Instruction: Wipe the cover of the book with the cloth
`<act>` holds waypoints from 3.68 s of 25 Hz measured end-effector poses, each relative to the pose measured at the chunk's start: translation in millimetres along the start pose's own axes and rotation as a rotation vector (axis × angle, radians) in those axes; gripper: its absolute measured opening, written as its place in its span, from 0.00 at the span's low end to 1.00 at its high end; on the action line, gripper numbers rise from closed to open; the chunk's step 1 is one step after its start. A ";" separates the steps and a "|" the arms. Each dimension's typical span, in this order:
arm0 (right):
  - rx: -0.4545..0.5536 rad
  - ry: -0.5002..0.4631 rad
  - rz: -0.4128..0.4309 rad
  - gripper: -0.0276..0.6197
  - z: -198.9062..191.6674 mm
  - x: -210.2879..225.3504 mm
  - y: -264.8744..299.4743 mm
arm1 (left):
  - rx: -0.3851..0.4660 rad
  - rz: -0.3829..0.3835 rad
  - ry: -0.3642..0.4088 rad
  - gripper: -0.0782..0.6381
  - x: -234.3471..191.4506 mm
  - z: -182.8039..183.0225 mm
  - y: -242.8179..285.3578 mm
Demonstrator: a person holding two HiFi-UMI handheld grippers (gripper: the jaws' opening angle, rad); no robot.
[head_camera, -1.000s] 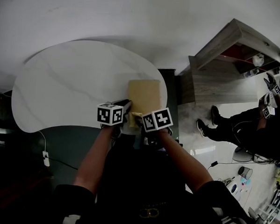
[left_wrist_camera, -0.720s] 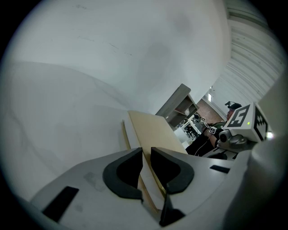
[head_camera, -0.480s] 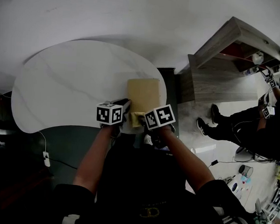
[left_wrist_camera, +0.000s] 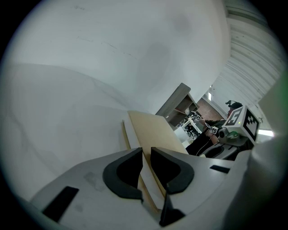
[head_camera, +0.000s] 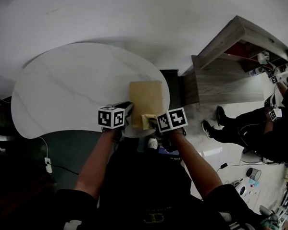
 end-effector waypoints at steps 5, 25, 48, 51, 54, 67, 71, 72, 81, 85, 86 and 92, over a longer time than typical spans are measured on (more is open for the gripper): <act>0.009 0.016 -0.021 0.18 -5.1 15.4 -10.3 | -0.005 0.004 0.001 0.19 1.0 1.2 1.2; 0.028 0.090 -0.050 0.18 -23.9 53.4 -32.1 | -0.006 0.014 0.000 0.19 -0.4 -0.3 -2.1; 0.488 -0.092 0.015 0.18 29.6 41.7 -109.5 | 0.109 0.100 0.023 0.14 13.7 3.2 -25.9; 0.559 -0.140 -0.017 0.18 29.3 43.2 -128.0 | 0.186 0.069 0.056 0.13 33.5 4.0 -40.4; 0.599 -0.197 -0.052 0.18 23.4 44.0 -141.9 | 0.275 0.055 0.098 0.13 56.0 0.6 -57.6; 0.644 -0.347 -0.219 0.18 -30.8 29.5 -149.7 | 0.274 0.224 0.386 0.13 110.3 -84.7 -76.4; 0.670 -0.372 -0.269 0.18 -51.5 1.4 -140.9 | 0.218 0.230 0.536 0.13 122.7 -110.8 -82.4; 0.677 -0.370 -0.274 0.18 -58.5 -6.9 -137.3 | 0.205 0.230 0.566 0.13 125.7 -118.7 -86.4; 0.690 -0.359 -0.312 0.18 -132.6 -58.5 -102.6 | 0.295 0.250 0.630 0.12 144.5 -185.3 -128.7; 0.717 -0.346 -0.321 0.18 -158.7 -73.0 -97.3 | 0.314 0.259 0.618 0.12 146.6 -210.9 -138.9; 0.724 -0.343 -0.326 0.18 -164.3 -75.5 -96.4 | 0.315 0.260 0.617 0.12 147.6 -216.2 -140.6; 0.744 -0.335 -0.347 0.18 -190.6 -85.3 -94.3 | 0.334 0.250 0.639 0.12 158.0 -237.0 -148.6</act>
Point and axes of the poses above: the fingertips, and each gripper's own axes: y forward along the fingers, x to its right, z out of its top, the point moved 2 cm from there along -y, backward along the fingers, and after that the axes turned 15 degrees about -x, right-handed, at the moved point
